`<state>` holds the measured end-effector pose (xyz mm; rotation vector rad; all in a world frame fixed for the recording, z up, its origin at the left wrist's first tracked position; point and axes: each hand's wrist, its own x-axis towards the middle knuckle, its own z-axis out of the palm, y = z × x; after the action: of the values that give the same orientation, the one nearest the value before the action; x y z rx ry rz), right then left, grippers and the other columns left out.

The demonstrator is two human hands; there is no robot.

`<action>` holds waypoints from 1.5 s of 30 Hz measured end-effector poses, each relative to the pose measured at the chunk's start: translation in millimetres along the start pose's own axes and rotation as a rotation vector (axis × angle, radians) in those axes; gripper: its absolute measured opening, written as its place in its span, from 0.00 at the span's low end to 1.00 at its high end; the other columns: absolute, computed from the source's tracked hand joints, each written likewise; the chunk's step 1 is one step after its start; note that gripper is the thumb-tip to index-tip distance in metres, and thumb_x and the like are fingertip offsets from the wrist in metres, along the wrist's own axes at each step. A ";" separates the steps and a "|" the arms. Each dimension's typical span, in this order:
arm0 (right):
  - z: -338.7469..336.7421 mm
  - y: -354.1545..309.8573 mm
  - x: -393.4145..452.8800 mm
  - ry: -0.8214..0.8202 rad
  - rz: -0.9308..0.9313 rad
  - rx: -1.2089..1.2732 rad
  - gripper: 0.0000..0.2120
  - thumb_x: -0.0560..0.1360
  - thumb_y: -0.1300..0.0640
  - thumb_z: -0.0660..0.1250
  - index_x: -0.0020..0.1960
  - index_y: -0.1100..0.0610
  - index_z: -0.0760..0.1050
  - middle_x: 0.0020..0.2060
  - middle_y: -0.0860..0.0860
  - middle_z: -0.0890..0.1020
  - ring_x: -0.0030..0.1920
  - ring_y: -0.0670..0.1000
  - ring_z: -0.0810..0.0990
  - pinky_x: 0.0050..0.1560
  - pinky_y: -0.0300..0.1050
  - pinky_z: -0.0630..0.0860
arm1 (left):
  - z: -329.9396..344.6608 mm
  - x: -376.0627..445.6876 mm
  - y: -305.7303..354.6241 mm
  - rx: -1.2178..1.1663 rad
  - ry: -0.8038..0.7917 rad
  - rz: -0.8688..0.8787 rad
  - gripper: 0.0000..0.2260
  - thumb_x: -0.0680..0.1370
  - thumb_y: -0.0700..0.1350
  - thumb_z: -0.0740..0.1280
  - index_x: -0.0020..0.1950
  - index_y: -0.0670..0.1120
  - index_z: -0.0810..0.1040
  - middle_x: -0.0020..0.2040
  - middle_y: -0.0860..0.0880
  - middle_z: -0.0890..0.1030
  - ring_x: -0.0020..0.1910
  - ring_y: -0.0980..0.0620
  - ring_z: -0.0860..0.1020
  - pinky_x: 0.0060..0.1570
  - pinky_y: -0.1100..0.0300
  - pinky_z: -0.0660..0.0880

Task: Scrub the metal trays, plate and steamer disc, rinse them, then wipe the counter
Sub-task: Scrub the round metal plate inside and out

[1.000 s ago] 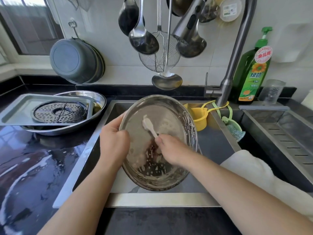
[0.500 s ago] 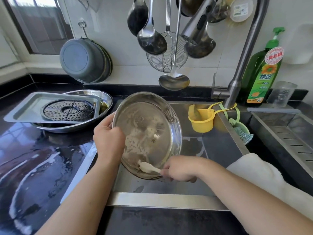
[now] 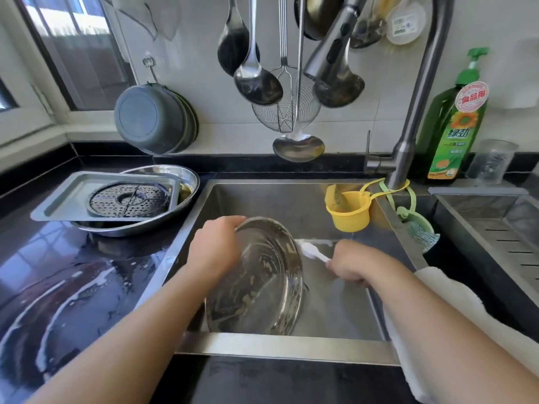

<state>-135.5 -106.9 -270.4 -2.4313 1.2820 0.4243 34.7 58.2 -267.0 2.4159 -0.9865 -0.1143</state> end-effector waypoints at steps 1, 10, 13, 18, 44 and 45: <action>-3.1 2.4 -1.3 0.005 0.017 -0.015 0.17 0.83 0.63 0.61 0.71 0.65 0.73 0.58 0.60 0.80 0.58 0.58 0.82 0.32 0.43 0.71 | -4.8 13.2 8.4 0.049 -0.025 0.012 0.28 0.73 0.40 0.65 0.66 0.67 0.79 0.53 0.51 0.86 0.51 0.43 0.83 0.51 0.48 0.83; -8.2 18.9 4.4 0.011 0.053 0.253 0.18 0.83 0.62 0.61 0.72 0.63 0.72 0.50 0.59 0.76 0.41 0.57 0.80 0.42 0.47 0.73 | 11.6 0.4 -33.0 0.107 -0.140 -0.228 0.09 0.75 0.37 0.61 0.44 0.48 0.78 0.45 0.42 0.83 0.44 0.40 0.80 0.42 0.53 0.76; -6.4 19.7 5.2 0.017 0.038 0.230 0.19 0.84 0.61 0.59 0.74 0.62 0.70 0.52 0.59 0.77 0.39 0.56 0.75 0.42 0.47 0.73 | -10.0 36.7 -5.8 0.039 -0.028 -0.176 0.13 0.76 0.39 0.65 0.55 0.51 0.84 0.48 0.47 0.85 0.44 0.45 0.82 0.43 0.56 0.79; -7.4 21.8 5.7 0.027 0.013 0.252 0.19 0.84 0.62 0.57 0.75 0.61 0.68 0.51 0.60 0.77 0.39 0.57 0.75 0.38 0.46 0.73 | -15.3 11.9 -13.0 0.021 -0.007 -0.213 0.07 0.74 0.41 0.65 0.46 0.51 0.81 0.44 0.45 0.83 0.43 0.43 0.80 0.46 0.51 0.80; 13.9 13.8 21.0 -0.274 0.053 -0.083 0.11 0.84 0.61 0.61 0.46 0.63 0.78 0.39 0.57 0.79 0.29 0.52 0.69 0.30 0.43 0.67 | 6.3 -16.9 9.7 -0.234 0.007 -0.094 0.28 0.69 0.37 0.59 0.60 0.63 0.85 0.50 0.54 0.87 0.52 0.50 0.82 0.51 0.55 0.80; 14.7 10.9 21.5 -0.228 0.054 -0.058 0.11 0.83 0.61 0.62 0.48 0.63 0.80 0.42 0.56 0.82 0.30 0.52 0.73 0.30 0.43 0.70 | 7.5 -17.5 10.7 -0.252 0.004 -0.070 0.26 0.70 0.38 0.62 0.59 0.62 0.85 0.49 0.55 0.87 0.49 0.53 0.82 0.47 0.58 0.79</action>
<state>-134.3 -121.7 -294.4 -2.3184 1.2539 0.7402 13.2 60.3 -270.1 2.2185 -0.8317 -0.2432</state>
